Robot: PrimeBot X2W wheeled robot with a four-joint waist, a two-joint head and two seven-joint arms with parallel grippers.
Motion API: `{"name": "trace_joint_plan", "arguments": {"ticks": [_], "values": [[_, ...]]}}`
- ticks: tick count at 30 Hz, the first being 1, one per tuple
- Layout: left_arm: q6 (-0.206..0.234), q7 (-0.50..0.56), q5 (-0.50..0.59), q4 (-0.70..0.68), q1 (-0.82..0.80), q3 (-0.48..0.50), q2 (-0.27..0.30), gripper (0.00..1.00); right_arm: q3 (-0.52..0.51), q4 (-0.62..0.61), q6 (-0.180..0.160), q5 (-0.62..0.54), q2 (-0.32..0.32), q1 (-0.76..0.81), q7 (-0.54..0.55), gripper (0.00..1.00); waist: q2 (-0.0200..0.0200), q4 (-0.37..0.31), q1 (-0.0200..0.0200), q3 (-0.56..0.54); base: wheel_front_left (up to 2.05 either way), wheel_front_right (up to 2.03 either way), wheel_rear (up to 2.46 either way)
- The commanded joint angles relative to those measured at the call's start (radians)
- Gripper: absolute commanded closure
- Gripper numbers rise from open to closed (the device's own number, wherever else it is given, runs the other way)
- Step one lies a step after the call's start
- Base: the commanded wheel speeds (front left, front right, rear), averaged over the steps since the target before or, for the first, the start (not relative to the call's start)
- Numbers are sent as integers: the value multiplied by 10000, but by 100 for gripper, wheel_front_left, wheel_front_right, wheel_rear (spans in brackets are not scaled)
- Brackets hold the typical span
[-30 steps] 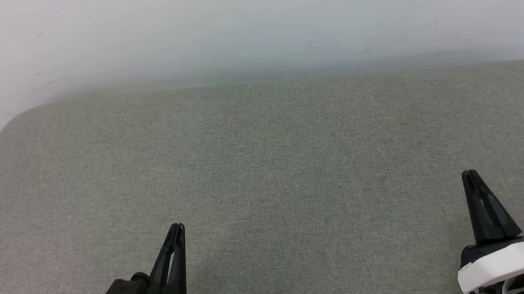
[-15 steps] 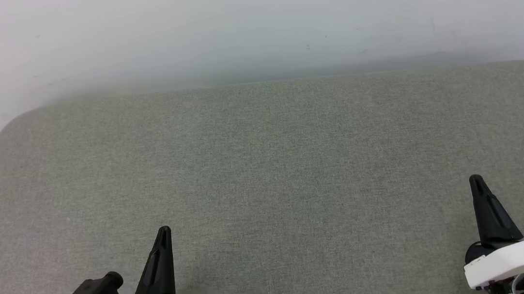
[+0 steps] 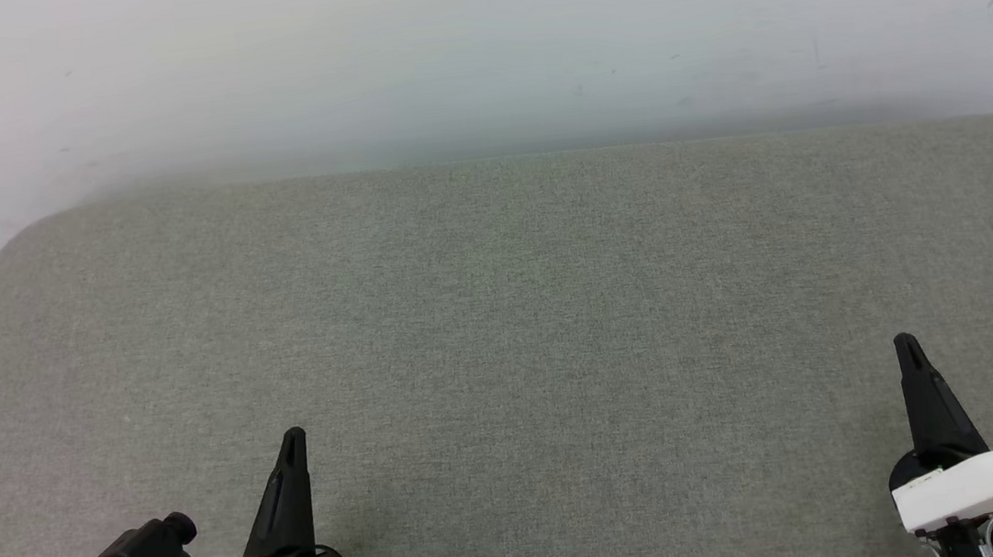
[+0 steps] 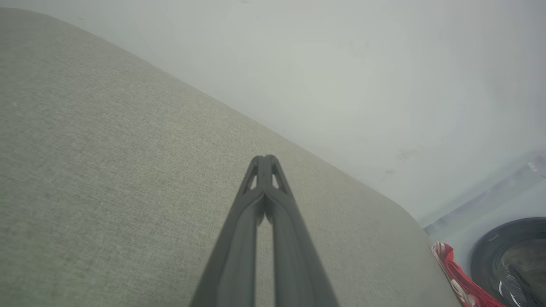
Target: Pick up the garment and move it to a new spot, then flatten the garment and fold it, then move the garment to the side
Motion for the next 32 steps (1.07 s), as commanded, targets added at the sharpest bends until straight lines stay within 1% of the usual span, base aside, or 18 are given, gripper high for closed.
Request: {"name": "trace_joint_plan", "arguments": {"ticks": [1, 16, 17, 32], "values": [[-37, 71, -408, -73, -302, 63, 52, 100, -37, -81, -3, 400, 5, -284, 77, 100, 0, -5, -1, -4, 0, 0, 0], [-54, 533, -2569, 168, -496, 264, 108, 100, -123, 86, -3, 2416, 39, -403, 598, 100, 0, -61, -1, -40, 0, 0, 0], [-56, 591, -2831, 200, -518, 291, 113, 100, -134, 110, -3, 2672, 44, -420, 662, 100, 0, -69, -1, -45, 0, 0, 0], [-72, 1023, -4626, 434, -686, 505, 131, 100, -213, 260, -4, 4376, 74, -524, 1105, 100, 0, -124, -1, -82, 0, 0, 0]]}}
